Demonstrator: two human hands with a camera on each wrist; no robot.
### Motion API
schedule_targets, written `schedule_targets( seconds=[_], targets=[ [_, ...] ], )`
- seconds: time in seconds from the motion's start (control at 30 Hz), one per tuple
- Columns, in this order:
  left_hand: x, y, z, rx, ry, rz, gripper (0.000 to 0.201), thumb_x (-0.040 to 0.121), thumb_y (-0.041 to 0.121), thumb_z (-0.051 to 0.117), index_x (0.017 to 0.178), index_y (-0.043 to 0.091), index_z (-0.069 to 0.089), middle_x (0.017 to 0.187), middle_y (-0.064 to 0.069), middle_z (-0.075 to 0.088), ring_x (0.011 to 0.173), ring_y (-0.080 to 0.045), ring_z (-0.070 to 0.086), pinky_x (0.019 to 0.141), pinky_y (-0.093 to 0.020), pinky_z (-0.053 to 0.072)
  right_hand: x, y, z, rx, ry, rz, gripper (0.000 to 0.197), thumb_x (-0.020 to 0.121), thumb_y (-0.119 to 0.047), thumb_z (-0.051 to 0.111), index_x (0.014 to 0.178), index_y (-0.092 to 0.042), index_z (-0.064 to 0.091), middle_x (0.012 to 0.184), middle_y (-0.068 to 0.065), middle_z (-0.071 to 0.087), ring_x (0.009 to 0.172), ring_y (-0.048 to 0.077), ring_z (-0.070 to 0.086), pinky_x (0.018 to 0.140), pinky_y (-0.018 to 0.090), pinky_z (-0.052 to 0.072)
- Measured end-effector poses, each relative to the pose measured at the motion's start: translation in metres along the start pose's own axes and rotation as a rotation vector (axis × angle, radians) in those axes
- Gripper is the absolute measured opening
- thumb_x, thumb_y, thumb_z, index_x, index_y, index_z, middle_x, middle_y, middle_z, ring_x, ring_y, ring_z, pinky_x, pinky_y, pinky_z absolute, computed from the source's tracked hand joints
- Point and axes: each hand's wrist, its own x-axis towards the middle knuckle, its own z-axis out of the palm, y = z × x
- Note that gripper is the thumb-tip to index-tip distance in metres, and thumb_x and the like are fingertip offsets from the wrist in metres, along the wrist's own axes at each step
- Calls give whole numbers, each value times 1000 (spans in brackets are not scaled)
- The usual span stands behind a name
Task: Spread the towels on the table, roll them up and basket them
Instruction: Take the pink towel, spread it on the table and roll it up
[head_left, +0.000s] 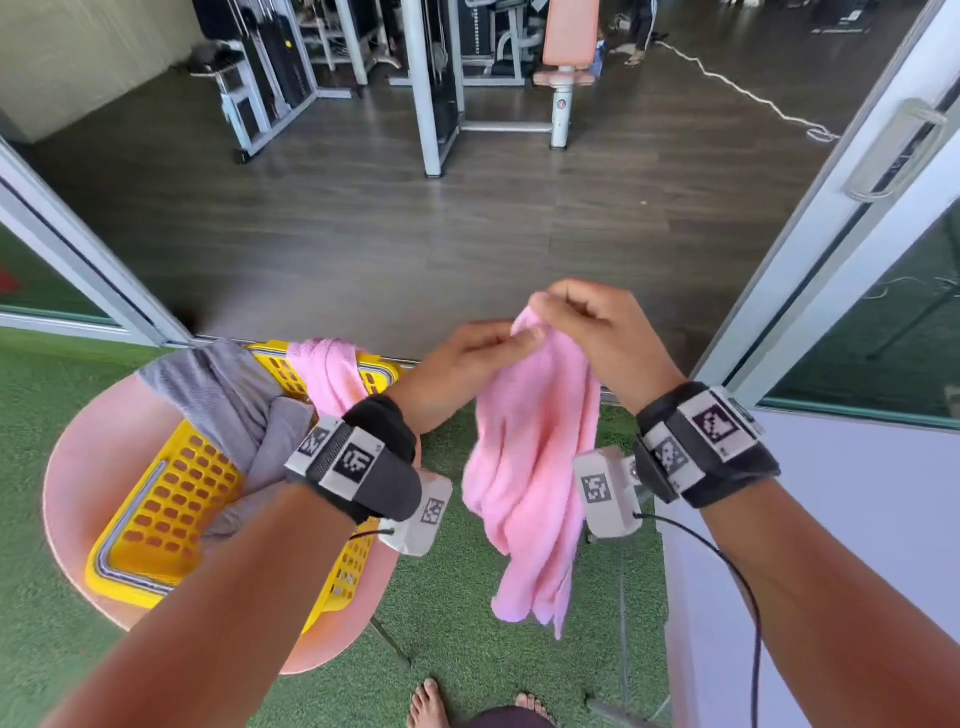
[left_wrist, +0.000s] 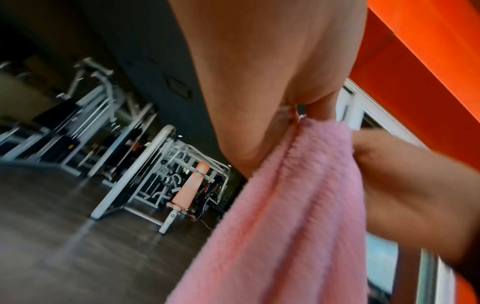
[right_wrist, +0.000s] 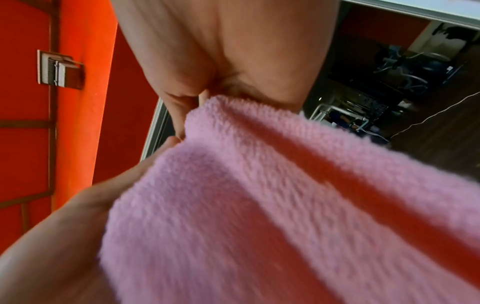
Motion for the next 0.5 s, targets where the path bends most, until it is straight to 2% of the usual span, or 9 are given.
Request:
schedule_targets(
  seconds=[0.03,0.1,0.2,0.23,0.3,0.33,0.4,0.47,0.5],
  targets=[
    [2,4,-1,-38,25,21,25,98,16,51,101,-4,65,92,-7,68,85,-15,61,76,-24,49,-1,1,4,14,0,-2,24,96,-14,57,78,1,64,72,6,61,66,8,51,64,20,40],
    [8,16,-10,-103,152,60,20,96,15,54,90,2,68,83,-7,68,77,-16,60,69,-24,46,-10,12,12,59,25,56,27,96,-14,57,69,-8,58,65,-2,48,61,3,40,57,19,31],
    [11,15,-18,-127,311,105,30,94,15,57,66,20,65,65,9,59,63,-5,53,61,-19,42,-28,30,20,55,-30,135,31,97,-20,55,72,-2,56,67,-1,42,64,7,36,57,23,27],
    [10,12,-18,-112,308,106,27,94,17,57,68,20,66,68,9,59,68,-5,53,65,-19,42,-30,28,20,47,-37,130,31,97,-20,55,71,-2,55,67,-1,40,64,7,35,56,22,26],
    [5,1,-10,-47,176,87,18,95,20,54,85,11,66,82,2,60,80,-9,53,74,-22,43,-23,19,14,56,29,108,34,97,-18,55,64,-13,51,62,-9,37,62,4,32,55,18,25],
    [0,-2,-4,21,82,66,18,97,20,53,87,8,62,82,3,57,79,-9,50,73,-22,42,-18,11,9,57,77,87,35,97,-17,56,61,-18,51,60,-13,37,61,2,32,55,17,26],
    [-4,-7,3,118,-23,48,21,98,18,52,83,4,58,79,6,49,76,-7,43,70,-24,38,-7,2,3,52,113,55,29,95,-17,58,67,-13,57,61,-9,45,61,3,37,57,18,30],
    [-5,-2,2,18,6,85,20,96,17,54,93,0,64,89,-2,56,86,-12,48,80,-31,41,-4,3,6,69,83,61,23,94,-16,59,73,-6,59,65,3,53,65,5,43,60,20,34],
    [-3,3,-3,-70,68,105,18,95,17,56,94,2,66,92,-6,59,89,-15,51,82,-33,42,-8,8,10,68,61,77,26,95,-16,59,71,-6,57,65,5,49,64,6,41,58,21,32]
  ],
)
